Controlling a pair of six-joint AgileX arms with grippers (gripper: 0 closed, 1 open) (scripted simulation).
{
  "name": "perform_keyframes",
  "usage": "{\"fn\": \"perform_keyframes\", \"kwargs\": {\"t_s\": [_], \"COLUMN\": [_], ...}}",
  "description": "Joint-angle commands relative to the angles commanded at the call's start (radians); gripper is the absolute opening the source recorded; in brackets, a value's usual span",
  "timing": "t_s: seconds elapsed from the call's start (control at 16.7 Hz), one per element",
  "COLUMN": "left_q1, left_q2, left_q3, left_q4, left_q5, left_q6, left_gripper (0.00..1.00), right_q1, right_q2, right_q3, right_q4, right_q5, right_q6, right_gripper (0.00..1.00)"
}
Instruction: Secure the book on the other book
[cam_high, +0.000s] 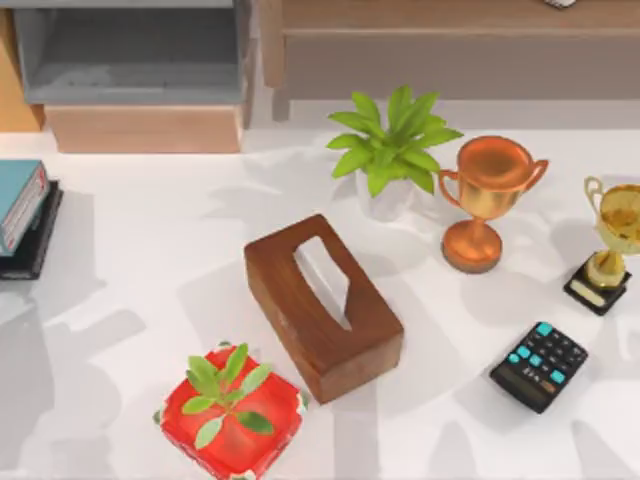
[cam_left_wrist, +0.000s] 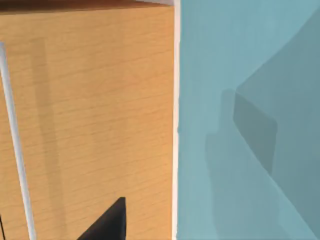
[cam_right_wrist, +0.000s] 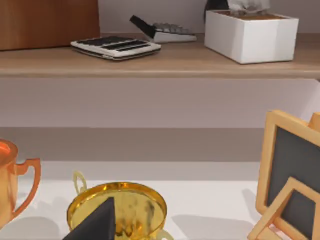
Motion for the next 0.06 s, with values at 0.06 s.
{"fn": "perform_keyframes", "kwargs": {"t_s": [0.06], "left_q1": [0.0], "left_q2": [0.0], "left_q3": [0.0], "left_q4": [0.0], "left_q5": [0.0], "left_q6": [0.0], "left_gripper": [1.0], "right_q1": [0.0], "right_q2": [0.0], "right_q3": [0.0], "right_q4": [0.0], "right_q5": [0.0], "right_q6": [0.0], "right_gripper": [1.0]}}
